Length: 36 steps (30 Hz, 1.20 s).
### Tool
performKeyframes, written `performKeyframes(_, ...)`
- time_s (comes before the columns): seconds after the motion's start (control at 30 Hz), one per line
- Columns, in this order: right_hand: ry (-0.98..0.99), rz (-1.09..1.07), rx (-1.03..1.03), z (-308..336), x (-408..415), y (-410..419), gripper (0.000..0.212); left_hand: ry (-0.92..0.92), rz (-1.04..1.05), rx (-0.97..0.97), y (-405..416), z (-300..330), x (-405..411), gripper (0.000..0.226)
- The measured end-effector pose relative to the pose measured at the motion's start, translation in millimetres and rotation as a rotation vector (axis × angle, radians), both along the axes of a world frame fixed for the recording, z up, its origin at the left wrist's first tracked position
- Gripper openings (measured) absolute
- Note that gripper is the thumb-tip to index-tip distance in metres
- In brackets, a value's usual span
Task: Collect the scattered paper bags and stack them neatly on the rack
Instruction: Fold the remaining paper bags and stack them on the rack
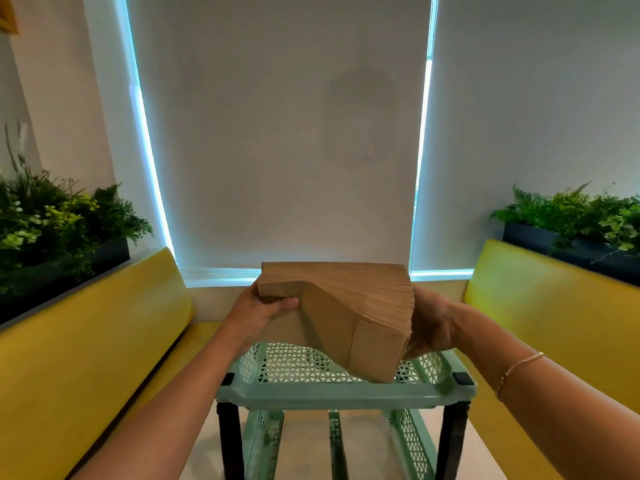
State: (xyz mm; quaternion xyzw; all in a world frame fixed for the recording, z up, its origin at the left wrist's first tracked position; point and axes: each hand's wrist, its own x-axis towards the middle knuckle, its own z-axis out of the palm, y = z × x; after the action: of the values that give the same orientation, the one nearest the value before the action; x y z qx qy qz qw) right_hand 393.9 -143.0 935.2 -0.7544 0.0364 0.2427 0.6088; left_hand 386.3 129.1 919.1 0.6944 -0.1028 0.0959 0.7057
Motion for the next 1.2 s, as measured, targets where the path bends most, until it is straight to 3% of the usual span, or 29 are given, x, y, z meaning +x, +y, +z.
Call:
performKeyframes(0.1, -0.194, -0.047, 0.154, 3.9, -2.9, 3.3, 0.048, 0.085, 0.019, -0.085, -1.5, -3.4, 5.8, 0.032)
performKeyframes(0.2, -0.305, 0.014, 0.250, 6.8, -6.9, -6.8, 0.082, 0.150, 0.040, -0.110, -3.2, -2.8, 10.7, 0.030)
performKeyframes(0.3, -0.438, 0.176, 0.194, 4.6, -15.6, -10.6, 0.097, 0.189, 0.039, -0.116, -6.7, -2.1, 14.1, 0.029)
performKeyframes(0.4, -0.538, 0.273, 0.058, -1.4, -11.8, -9.7, 0.105, 0.207, 0.045, -0.097, -11.4, -3.2, 16.0, 0.042)
performKeyframes(0.63, -0.547, 0.183, -0.031, 0.4, 1.4, -11.1, 0.089, 0.241, 0.057, -0.085, -16.9, -6.7, 22.8, 0.031)
performKeyframes(0.83, -0.526, 0.141, -0.183, -9.3, 9.5, -6.6, 0.111, 0.266, 0.069, -0.039, -15.9, -11.9, 26.7, 0.034)
performKeyframes(0.93, -0.514, 0.052, -0.219, -15.6, 10.2, -3.4, 0.101, 0.326, -0.003, 0.026, -11.8, -13.4, 24.3, 0.036)
performKeyframes(1.03, -0.470, 0.063, -0.306, -24.3, 9.6, -2.6, 0.093, 0.365, -0.059, 0.256, -3.7, -16.0, 23.1, 0.055)
performKeyframes(1.13, -0.464, 0.065, -0.355, -24.3, 8.6, -2.3, 0.089, 0.339, -0.064, 0.385, 5.3, -16.1, 24.2, 0.100)
performKeyframes(1.2, -0.462, 0.075, -0.369, -22.4, 9.2, -2.5, 0.087, 0.275, -0.041, 0.528, 8.2, -8.0, 21.6, 0.113)
